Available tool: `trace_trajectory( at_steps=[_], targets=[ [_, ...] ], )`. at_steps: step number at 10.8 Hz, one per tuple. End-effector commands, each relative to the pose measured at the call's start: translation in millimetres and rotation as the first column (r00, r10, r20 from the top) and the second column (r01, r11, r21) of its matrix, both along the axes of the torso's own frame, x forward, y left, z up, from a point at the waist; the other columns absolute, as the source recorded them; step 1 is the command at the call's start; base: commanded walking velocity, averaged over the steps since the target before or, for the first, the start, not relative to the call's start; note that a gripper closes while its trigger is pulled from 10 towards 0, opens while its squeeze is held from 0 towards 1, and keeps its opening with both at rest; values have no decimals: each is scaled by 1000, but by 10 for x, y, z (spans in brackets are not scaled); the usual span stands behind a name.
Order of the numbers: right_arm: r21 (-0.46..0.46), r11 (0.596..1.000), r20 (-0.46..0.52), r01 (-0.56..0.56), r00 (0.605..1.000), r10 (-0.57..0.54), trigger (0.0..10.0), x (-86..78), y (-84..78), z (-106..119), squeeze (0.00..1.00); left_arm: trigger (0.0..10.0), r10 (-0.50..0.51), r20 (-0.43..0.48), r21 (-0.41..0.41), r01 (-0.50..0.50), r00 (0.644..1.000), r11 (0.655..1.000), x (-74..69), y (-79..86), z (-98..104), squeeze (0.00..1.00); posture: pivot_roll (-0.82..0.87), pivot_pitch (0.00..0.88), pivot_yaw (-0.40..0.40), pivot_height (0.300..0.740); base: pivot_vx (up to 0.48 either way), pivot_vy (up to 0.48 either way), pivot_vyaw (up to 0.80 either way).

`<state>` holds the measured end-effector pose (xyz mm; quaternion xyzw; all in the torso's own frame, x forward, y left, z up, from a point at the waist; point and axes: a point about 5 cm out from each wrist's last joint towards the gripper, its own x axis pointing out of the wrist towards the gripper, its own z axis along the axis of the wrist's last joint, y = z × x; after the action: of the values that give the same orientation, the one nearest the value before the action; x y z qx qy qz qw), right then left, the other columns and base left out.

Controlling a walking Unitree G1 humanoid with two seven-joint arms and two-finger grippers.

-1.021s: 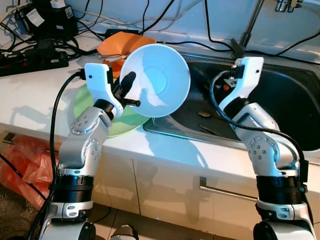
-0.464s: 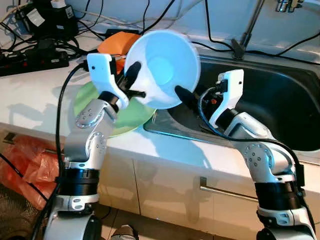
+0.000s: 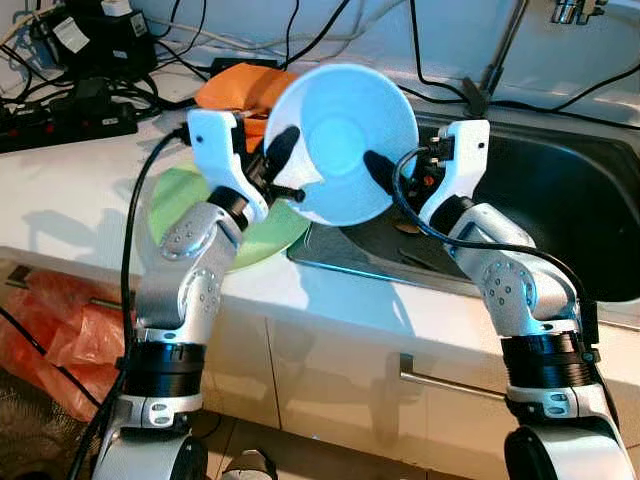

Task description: Kitchen organization

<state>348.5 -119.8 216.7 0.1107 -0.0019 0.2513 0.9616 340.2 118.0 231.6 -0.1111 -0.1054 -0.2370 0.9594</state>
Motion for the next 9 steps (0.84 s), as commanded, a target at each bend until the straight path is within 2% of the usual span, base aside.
trace_trajectory(
  at_steps=[1,4,8,9],
  targets=[
    [-3,998,-48,67,997,-67,0,31,-113,-48,0,0,-25,69,-24,27,997,999,-51,-9,137,0,88,66,12,740,0,0,0],
    [19,995,-150,93,985,-89,0,11,-186,-187,0,0,-15,66,-20,17,998,1000,-36,32,117,0,87,68,11,740,0,0,0],
    [73,993,-159,94,984,-82,0,5,-188,-144,0,0,-8,54,-10,9,998,1000,-31,51,79,0,84,66,12,740,0,0,0],
    [76,992,-162,96,983,-83,0,4,-191,-148,0,9647,-21,33,-11,21,999,1000,-24,42,53,0,85,63,10,740,0,0,0]
  ],
)
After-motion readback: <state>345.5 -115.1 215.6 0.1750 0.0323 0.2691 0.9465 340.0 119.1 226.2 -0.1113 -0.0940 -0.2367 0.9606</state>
